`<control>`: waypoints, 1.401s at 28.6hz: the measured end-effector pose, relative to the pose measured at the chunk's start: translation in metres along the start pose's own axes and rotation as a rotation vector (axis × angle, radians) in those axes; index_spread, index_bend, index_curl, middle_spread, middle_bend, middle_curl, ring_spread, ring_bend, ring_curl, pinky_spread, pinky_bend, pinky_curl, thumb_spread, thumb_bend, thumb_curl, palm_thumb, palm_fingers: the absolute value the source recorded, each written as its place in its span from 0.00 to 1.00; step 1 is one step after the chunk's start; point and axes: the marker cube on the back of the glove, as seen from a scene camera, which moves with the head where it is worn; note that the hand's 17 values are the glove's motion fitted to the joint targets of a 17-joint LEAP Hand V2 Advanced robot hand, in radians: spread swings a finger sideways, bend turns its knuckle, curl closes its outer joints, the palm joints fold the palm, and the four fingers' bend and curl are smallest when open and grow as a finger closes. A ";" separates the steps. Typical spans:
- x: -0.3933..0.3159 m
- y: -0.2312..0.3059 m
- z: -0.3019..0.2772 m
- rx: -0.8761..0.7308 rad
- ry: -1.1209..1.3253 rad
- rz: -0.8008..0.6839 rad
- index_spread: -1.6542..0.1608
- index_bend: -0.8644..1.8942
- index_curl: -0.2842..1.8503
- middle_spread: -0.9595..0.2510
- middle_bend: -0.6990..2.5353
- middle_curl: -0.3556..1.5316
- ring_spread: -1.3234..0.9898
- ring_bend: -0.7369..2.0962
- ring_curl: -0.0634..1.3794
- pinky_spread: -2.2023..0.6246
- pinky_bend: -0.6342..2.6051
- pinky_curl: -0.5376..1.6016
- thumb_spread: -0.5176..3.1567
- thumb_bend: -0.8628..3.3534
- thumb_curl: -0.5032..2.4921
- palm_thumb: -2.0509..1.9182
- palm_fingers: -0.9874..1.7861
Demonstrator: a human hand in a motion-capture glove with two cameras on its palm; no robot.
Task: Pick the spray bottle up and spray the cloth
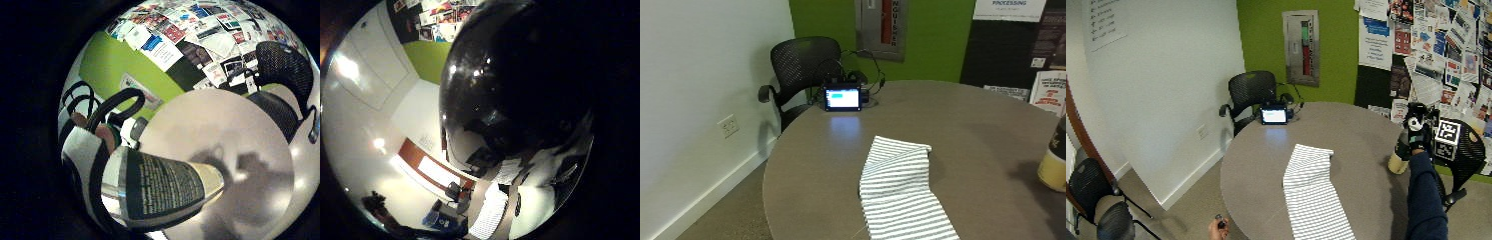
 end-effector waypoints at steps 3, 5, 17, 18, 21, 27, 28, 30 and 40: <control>-0.012 -0.004 -0.006 -0.004 0.008 -0.064 0.77 0.44 0.36 0.68 0.39 0.46 0.49 0.47 0.35 0.72 0.29 0.42 0.41 0.20 0.37 0.74 0.87; -0.030 -0.006 -0.010 -0.014 0.008 -0.122 0.77 0.44 0.36 0.68 0.39 0.46 0.49 0.47 0.35 0.72 0.29 0.42 0.41 0.20 0.37 0.74 0.87; -0.150 0.051 0.000 -0.175 0.240 -0.561 0.77 0.45 0.38 0.68 0.40 0.46 0.49 0.48 0.35 0.71 0.30 0.43 0.43 0.20 0.37 0.73 0.86; -0.155 0.059 0.001 -0.195 0.248 -0.584 0.77 0.45 0.38 0.68 0.40 0.46 0.49 0.48 0.35 0.71 0.30 0.43 0.43 0.20 0.37 0.73 0.86; -0.170 0.087 0.004 -0.251 0.296 -0.644 0.77 0.45 0.38 0.68 0.40 0.45 0.49 0.48 0.35 0.71 0.30 0.43 0.43 0.20 0.37 0.73 0.86; -0.187 0.152 0.006 -0.336 0.459 -0.857 0.77 0.45 0.38 0.68 0.40 0.45 0.49 0.49 0.35 0.71 0.30 0.43 0.43 0.20 0.37 0.73 0.86; -0.187 0.161 0.006 -0.353 0.473 -0.898 0.77 0.45 0.38 0.68 0.40 0.45 0.49 0.49 0.35 0.71 0.30 0.43 0.43 0.20 0.37 0.73 0.86; -0.186 0.176 0.007 -0.379 0.506 -0.969 0.77 0.45 0.38 0.68 0.40 0.45 0.49 0.49 0.35 0.71 0.30 0.43 0.43 0.20 0.37 0.73 0.86; -0.178 0.216 0.008 -0.389 0.718 -1.274 0.76 0.44 0.39 0.68 0.40 0.45 0.49 0.49 0.34 0.71 0.30 0.43 0.43 0.20 0.37 0.73 0.86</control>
